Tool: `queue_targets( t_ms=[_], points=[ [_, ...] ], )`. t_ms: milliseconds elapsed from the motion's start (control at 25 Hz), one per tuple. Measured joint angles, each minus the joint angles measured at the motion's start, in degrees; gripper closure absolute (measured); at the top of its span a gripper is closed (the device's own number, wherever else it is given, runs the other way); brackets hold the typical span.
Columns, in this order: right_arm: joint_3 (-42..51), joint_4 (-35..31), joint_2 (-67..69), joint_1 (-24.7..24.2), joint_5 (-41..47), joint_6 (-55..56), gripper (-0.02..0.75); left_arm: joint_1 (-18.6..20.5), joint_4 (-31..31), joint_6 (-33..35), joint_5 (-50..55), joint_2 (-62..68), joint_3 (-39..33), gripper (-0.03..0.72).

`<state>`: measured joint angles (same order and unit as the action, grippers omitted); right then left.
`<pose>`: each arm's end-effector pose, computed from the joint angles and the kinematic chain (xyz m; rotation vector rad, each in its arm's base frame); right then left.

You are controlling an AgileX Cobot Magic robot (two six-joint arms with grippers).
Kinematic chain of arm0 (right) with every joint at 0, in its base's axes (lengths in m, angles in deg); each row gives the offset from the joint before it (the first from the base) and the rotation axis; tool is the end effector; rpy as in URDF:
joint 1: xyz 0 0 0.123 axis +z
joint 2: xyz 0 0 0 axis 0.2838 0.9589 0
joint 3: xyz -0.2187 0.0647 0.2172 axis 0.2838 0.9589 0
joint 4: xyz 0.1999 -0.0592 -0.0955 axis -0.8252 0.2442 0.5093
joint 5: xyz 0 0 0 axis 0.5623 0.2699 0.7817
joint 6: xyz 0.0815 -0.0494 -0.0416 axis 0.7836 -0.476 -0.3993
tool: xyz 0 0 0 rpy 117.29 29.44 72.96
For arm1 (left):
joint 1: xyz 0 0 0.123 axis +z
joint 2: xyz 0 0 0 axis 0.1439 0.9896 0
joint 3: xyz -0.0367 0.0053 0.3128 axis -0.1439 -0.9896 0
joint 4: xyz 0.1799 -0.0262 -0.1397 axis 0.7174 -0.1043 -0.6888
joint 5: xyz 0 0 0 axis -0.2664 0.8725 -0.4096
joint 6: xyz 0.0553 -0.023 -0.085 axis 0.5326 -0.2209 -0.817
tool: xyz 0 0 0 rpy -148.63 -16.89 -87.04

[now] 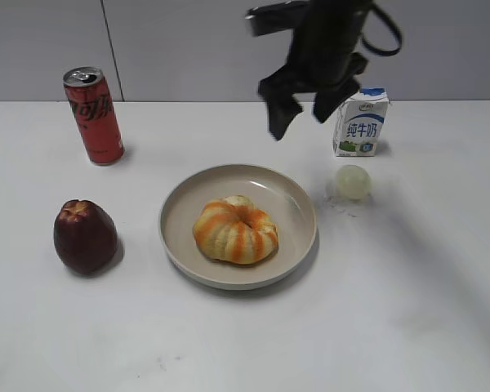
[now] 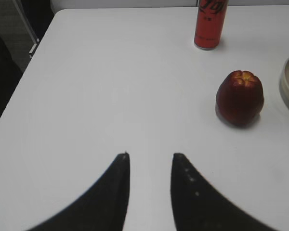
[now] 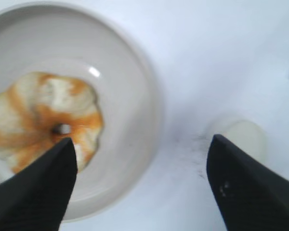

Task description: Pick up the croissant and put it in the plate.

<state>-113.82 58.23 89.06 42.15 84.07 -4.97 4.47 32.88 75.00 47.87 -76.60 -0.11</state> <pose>0.4182 0.2140 0.2555 -0.7471 2.7971 0.2377 -0.0442 0.0004 0.2523 0.0708 2.0844 -0.0725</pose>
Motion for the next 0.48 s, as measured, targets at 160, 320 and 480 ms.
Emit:
queue_targets(
  t_ms=[160, 320, 480],
  points=[
    [1.69, 0.05, -3.54, -9.64, 0.02, 1.32, 0.120, 0.00, 0.00, 0.00, 0.00, 0.00, 0.00, 0.455],
    [5.30, 0.18, -8.65, -18.00, 0.06, 2.44, 0.144, 0.00, 0.00, 0.00, 0.00, 0.00, 0.00, 0.455],
    [12.21, 0.30, -15.88, -23.22, 0.06, 2.63, 0.149, 0.00, 0.00, 0.00, 0.00, 0.00, 0.00, 0.455]
  ],
)
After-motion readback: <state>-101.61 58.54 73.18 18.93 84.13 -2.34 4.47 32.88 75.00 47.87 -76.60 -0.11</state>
